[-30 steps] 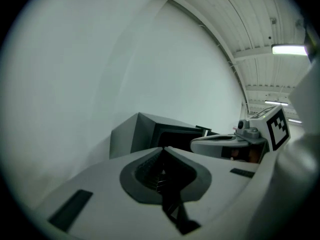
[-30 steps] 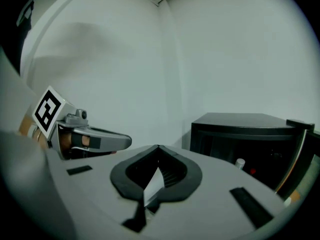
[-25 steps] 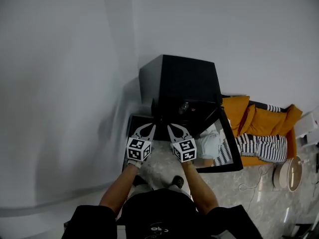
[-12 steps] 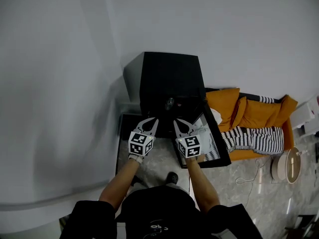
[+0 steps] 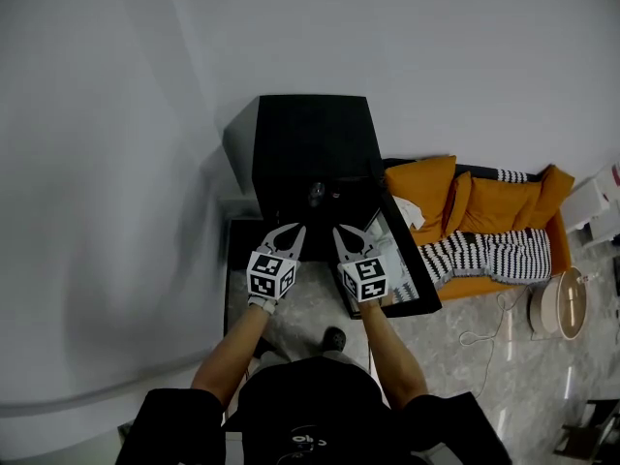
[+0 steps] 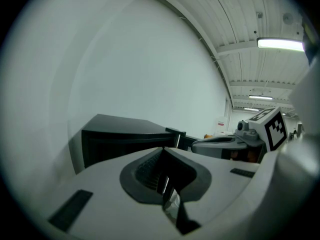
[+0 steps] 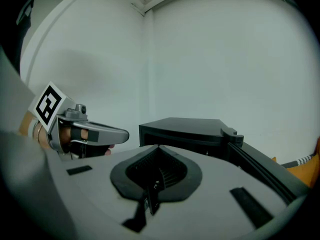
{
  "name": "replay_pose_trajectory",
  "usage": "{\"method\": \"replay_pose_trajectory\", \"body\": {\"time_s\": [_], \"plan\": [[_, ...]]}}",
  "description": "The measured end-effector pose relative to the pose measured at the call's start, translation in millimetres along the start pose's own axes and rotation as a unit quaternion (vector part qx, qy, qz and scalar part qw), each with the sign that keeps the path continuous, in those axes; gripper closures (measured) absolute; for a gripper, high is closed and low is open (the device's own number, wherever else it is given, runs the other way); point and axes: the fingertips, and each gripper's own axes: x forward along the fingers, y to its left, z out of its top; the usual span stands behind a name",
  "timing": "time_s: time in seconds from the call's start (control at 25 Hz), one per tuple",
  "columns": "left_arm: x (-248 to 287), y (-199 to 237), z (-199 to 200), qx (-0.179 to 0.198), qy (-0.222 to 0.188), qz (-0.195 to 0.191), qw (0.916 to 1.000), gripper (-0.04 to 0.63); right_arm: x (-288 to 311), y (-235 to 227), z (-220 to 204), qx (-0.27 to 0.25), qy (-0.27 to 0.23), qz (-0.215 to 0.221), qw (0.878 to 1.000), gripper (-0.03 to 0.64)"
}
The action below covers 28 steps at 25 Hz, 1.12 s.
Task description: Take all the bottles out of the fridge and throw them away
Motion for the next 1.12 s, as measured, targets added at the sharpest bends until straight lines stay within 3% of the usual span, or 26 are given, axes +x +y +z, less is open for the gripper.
{"method": "replay_pose_trajectory", "body": {"time_s": [0.52, 1.12], "plan": [[13, -34, -3, 0.008, 0.012, 0.001, 0.9999, 0.588, -14, -18, -6, -0.010, -0.003, 0.021, 1.000, 0.609], [28, -62, -24, 0.015, 0.031, 0.038, 0.9987, 0.588, -24, -44, -19, -0.011, -0.021, 0.063, 0.998, 0.609]]}}
